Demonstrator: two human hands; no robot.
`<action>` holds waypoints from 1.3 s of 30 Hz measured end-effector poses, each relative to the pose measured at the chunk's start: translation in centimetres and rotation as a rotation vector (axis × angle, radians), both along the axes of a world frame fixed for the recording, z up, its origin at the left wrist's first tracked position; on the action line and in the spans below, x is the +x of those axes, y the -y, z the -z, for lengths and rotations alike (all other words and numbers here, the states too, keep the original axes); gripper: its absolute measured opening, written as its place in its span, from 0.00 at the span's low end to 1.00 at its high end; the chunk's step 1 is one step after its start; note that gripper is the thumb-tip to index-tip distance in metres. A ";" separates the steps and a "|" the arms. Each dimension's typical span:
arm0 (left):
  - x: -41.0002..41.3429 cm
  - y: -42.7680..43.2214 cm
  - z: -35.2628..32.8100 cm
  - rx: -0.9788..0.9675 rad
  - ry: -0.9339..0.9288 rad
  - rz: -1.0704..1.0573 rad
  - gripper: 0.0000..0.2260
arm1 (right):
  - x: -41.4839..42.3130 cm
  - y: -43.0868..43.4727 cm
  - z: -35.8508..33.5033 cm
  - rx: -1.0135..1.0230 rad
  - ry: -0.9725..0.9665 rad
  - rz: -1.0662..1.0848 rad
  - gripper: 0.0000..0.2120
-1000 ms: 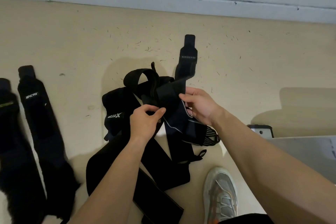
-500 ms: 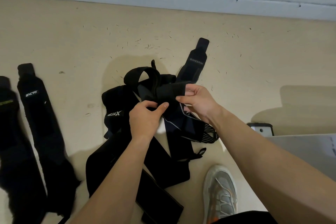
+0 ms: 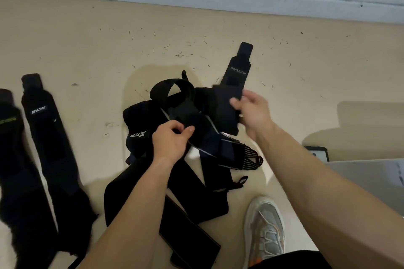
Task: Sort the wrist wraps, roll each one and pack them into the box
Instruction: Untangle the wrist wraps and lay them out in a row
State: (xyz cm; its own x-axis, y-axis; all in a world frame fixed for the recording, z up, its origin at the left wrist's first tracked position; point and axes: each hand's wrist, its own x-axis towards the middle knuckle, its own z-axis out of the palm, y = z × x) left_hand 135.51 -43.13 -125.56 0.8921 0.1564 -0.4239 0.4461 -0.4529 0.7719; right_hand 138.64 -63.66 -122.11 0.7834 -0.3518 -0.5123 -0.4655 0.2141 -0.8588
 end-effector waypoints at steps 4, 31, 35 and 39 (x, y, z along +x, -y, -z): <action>-0.7 -3.8 1.4 -0.068 -0.045 -0.070 0.09 | 1.4 5.7 -0.9 0.138 -0.039 0.216 0.14; -2.8 -3.5 0.2 -0.156 -0.147 0.134 0.10 | -1.9 0.1 1.5 -1.072 -0.379 -0.331 0.28; -4.2 -4.2 0.3 -0.082 -0.244 0.367 0.08 | -3.2 -4.3 2.3 -0.644 -0.123 -0.567 0.19; -5.5 -4.6 0.7 -0.109 -0.244 0.343 0.04 | -5.5 -6.6 2.6 -0.105 -0.144 -0.779 0.16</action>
State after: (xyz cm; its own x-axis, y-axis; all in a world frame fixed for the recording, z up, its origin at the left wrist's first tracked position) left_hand 130.02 -38.52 -126.26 0.7564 -0.1890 -0.6262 0.4594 -0.5279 0.7143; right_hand 133.15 -57.07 -124.70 0.7527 0.2175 -0.6214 -0.5555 -0.2967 -0.7767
